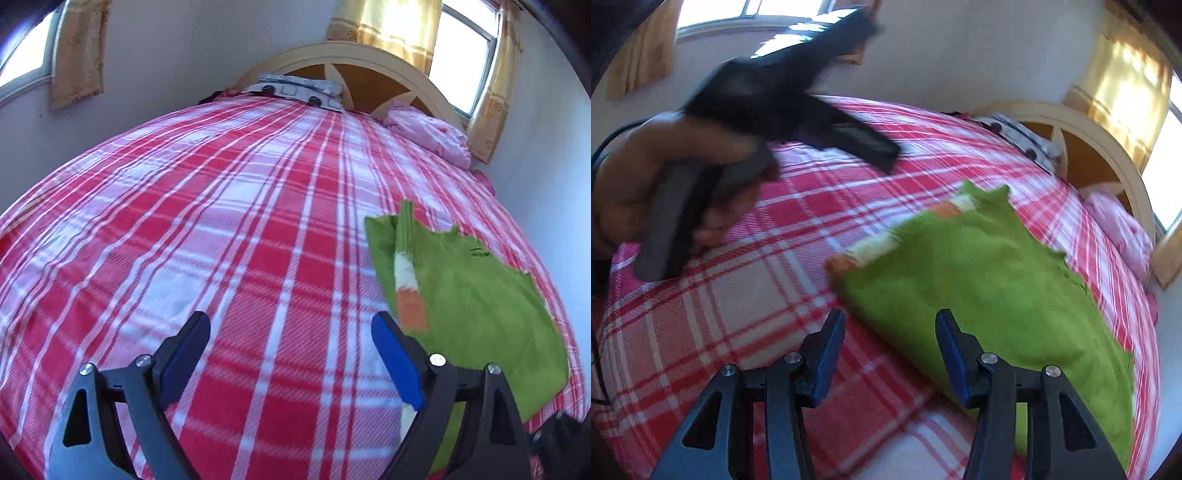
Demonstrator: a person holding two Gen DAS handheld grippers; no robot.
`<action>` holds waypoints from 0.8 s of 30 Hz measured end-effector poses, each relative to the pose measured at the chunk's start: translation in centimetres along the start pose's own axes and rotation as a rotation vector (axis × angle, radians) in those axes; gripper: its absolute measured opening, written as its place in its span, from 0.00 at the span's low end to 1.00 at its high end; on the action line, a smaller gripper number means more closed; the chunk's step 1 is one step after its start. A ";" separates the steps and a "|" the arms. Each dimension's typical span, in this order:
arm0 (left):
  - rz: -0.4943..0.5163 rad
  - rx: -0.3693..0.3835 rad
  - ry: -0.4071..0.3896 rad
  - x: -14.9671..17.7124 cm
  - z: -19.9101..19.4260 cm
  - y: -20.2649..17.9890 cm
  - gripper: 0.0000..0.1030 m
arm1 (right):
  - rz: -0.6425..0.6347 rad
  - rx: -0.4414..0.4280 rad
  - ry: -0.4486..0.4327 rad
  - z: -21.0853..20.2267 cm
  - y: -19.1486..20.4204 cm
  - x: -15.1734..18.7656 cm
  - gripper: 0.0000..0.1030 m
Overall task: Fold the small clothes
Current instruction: 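Move both grippers to the rolled striped edge and close on it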
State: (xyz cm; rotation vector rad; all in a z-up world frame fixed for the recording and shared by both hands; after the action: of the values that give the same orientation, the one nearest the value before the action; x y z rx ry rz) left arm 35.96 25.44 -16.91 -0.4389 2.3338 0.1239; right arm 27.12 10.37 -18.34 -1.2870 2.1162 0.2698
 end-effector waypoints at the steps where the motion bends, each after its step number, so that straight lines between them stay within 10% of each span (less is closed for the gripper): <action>1: 0.004 0.023 -0.006 -0.5 0.3 -0.5 0.89 | -0.019 0.003 0.007 0.4 0.6 -0.1 0.51; 17: 0.077 0.213 0.057 -3.5 5.0 -7.6 0.87 | 0.000 0.070 0.018 1.8 0.6 -1.1 0.51; 24: 0.106 0.222 0.063 -3.8 6.6 -9.4 0.61 | 0.013 0.066 0.022 2.4 -0.1 -1.0 0.51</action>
State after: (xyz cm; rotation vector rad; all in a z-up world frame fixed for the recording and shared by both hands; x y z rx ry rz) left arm 46.18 19.10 -18.62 -0.2117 2.3994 -0.1000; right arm 28.46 12.16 -19.58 -1.2439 2.1347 0.1901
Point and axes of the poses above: each gripper's, at about its wrist camera, not at the fingertips, and z roughly the way its jaws point, y to its left, x to its underside, the point moved 7 cm from there along z, roughly the way its jaws point, and after that the axes turned 14 degrees about -x, right-handed, at the moved point
